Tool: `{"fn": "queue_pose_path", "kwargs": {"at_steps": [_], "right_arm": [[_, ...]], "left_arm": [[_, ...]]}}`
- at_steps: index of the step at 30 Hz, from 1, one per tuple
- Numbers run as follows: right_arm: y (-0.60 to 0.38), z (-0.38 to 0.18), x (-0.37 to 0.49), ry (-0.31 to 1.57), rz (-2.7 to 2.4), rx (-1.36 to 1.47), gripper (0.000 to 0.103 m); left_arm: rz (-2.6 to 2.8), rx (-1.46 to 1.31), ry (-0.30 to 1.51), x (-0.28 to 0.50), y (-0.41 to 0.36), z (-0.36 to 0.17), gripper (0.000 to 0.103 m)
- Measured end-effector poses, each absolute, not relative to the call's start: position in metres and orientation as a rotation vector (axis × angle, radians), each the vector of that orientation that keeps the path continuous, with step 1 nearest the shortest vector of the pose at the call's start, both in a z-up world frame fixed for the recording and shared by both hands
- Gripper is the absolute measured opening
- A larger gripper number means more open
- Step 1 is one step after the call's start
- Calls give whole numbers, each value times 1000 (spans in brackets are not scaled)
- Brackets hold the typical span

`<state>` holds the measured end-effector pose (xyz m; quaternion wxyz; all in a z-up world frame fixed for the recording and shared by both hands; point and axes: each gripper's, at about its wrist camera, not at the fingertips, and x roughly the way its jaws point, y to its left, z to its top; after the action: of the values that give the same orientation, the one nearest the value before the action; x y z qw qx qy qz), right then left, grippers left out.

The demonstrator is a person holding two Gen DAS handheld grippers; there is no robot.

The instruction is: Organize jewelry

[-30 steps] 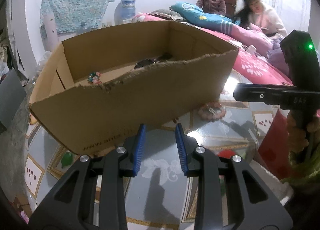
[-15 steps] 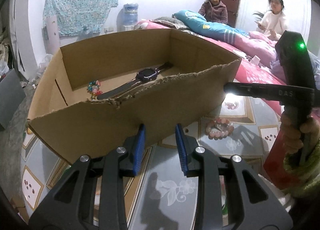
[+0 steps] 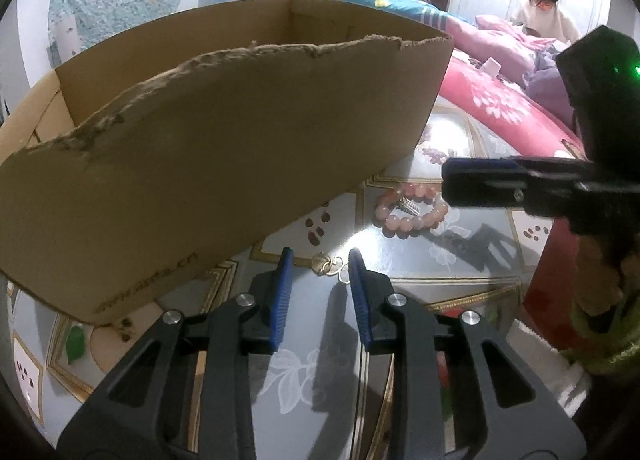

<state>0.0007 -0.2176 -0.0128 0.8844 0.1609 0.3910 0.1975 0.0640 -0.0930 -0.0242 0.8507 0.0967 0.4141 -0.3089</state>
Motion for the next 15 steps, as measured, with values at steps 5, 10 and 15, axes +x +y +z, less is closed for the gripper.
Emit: {"fn": "queue_pose_path", "kwargs": {"at_steps": [5,10,15], "right_arm": [[-219,-14,1,808,422,351,37],[-220,-16,1,807,430,357,37],[-217,-20,3,815,434,362,37]], "left_arm": [[-628,230,892,71,-98,-27,19],[-624,236,900,72,-99,-29,19],[-620,262,904,74,-108,-29,19]]}}
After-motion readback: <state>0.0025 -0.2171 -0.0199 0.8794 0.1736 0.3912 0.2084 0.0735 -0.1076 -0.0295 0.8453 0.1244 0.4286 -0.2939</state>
